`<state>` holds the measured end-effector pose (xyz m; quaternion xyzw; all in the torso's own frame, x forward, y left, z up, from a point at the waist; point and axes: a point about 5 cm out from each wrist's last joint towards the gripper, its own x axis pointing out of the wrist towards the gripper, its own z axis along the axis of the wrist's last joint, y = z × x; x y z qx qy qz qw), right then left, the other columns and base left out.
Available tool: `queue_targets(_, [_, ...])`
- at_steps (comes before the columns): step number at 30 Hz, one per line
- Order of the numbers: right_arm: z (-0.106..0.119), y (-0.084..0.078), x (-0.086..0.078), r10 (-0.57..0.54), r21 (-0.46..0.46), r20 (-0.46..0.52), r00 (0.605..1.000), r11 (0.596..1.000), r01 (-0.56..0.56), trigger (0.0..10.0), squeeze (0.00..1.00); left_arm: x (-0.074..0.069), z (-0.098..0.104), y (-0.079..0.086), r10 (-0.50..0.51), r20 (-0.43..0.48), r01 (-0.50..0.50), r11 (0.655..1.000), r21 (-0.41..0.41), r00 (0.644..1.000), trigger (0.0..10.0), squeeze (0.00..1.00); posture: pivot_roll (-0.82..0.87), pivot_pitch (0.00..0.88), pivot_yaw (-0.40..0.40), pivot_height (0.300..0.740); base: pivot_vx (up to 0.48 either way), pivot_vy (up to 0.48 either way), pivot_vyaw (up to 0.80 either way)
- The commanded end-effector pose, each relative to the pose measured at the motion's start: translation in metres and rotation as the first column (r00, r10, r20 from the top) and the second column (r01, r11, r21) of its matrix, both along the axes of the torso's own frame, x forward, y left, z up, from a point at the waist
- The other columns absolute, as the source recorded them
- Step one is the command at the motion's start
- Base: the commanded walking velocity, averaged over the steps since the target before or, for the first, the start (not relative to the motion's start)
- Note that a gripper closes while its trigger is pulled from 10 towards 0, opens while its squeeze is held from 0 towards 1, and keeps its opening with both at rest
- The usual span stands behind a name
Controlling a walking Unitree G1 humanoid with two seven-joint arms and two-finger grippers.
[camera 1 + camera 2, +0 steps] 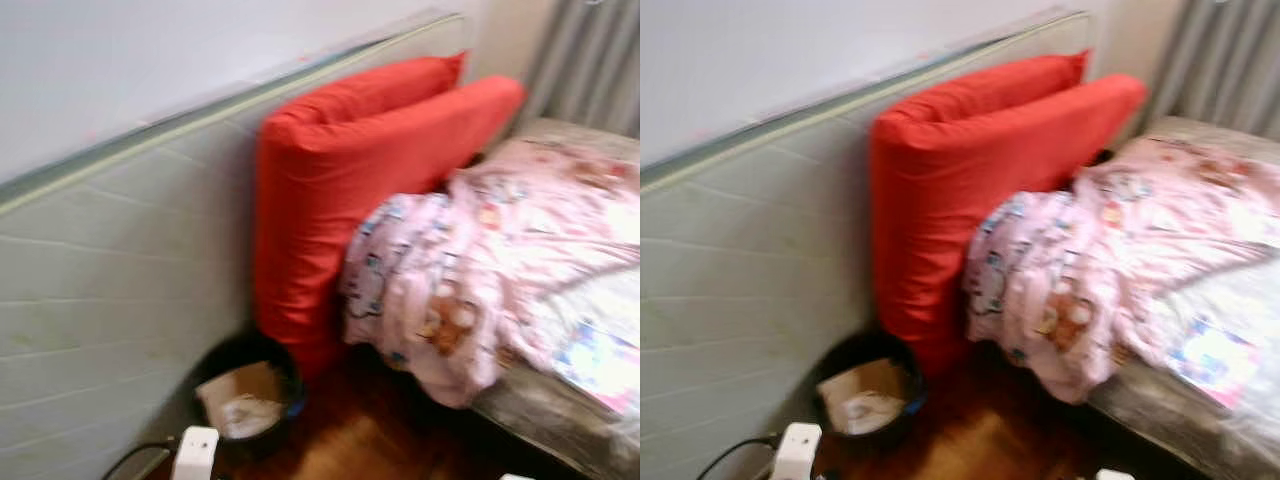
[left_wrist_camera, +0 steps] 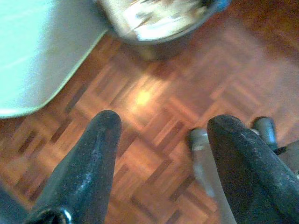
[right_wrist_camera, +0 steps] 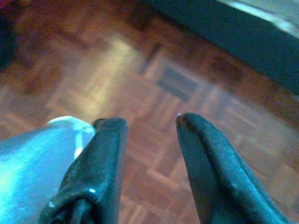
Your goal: Clean up the room
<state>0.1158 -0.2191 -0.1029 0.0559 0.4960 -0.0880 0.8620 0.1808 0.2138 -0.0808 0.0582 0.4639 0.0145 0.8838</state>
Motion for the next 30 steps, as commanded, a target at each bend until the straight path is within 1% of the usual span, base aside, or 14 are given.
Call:
queue_targets(1, [-0.0015, 0.0017, -0.0041, -0.006, 0.007, -0.01, 1.0, 1.0, 0.006, 10.0, 0.0, 0.0004, -0.0002, -0.0005, -0.016, -0.011, 0.016, 1.0, 0.009, 1.0, 10.0, 0.0, -0.1, 0.0, 0.019, 0.734, 0.0, -0.266, 0.0])
queue_targets(14, [-0.0017, 0.002, -0.0043, -0.022, 0.011, -0.009, 1.0, 1.0, 0.022, 10.0, 0.0, 0.0008, 0.0001, -0.0001, -0.027, -0.013, 0.027, 1.0, 0.013, 1.0, 10.0, 0.0, -0.1, 0.0, 0.025, 0.734, 0.0, -0.305, 0.0])
queue_targets(26, [-0.0025, 0.0029, -0.0059, -0.008, 0.009, -0.022, 1.0, 1.0, 0.008, 10.0, 0.0, -0.0003, -0.0002, 0.0005, -0.036, -0.017, 0.037, 0.999, 0.015, 0.999, 10.0, 0.0, -0.11, 0.0, 0.031, 0.734, 0.0, -0.327, -0.73])
queue_targets(30, [-0.0023, 0.0029, -0.0058, -0.011, 0.006, -0.016, 1.0, 1.0, 0.011, 10.0, 0.0, -0.0007, -0.0004, 0.0006, -0.042, -0.019, 0.042, 0.999, 0.016, 0.999, 10.0, 0.0, -0.11, 0.0, 0.032, 0.734, 0.0, -0.326, 0.0])
